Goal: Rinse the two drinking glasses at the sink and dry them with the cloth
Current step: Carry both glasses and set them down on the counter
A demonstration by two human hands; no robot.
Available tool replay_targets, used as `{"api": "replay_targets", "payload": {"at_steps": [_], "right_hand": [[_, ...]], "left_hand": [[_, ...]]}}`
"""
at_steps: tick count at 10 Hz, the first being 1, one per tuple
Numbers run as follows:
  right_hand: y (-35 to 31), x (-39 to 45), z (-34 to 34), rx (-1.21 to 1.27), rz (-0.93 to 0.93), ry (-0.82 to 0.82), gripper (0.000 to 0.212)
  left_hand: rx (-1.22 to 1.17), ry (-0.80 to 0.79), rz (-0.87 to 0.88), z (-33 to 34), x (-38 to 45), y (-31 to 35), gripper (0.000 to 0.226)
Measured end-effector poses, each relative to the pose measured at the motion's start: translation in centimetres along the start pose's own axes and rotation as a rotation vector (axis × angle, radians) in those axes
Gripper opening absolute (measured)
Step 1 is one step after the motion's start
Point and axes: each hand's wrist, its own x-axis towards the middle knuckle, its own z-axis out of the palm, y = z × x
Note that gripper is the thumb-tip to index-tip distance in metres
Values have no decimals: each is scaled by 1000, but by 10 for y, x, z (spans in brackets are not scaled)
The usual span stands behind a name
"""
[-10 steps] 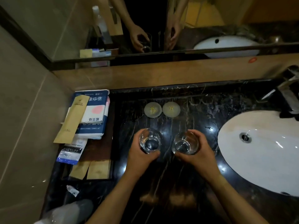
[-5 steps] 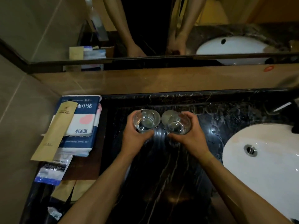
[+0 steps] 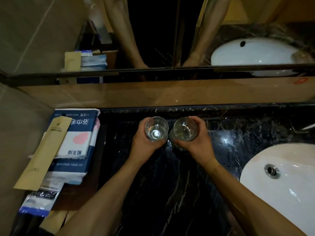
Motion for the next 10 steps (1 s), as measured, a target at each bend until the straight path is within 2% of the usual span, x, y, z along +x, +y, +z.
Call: {"api": "replay_targets", "payload": {"at_steps": [7, 8, 9, 10], "right_hand": [[0, -3, 10, -47, 87, 2, 77], [-2, -3, 9, -51, 86, -14, 81], [-3, -10, 5, -101, 111, -25, 106], [-6, -28, 1, -155, 105, 27, 115]], "left_hand": [[16, -27, -15, 1, 7, -19, 80], [-5, -29, -30, 0, 7, -21, 85], [-23, -32, -65, -5, -2, -22, 108], [7, 73, -40, -8, -21, -26, 101]]}}
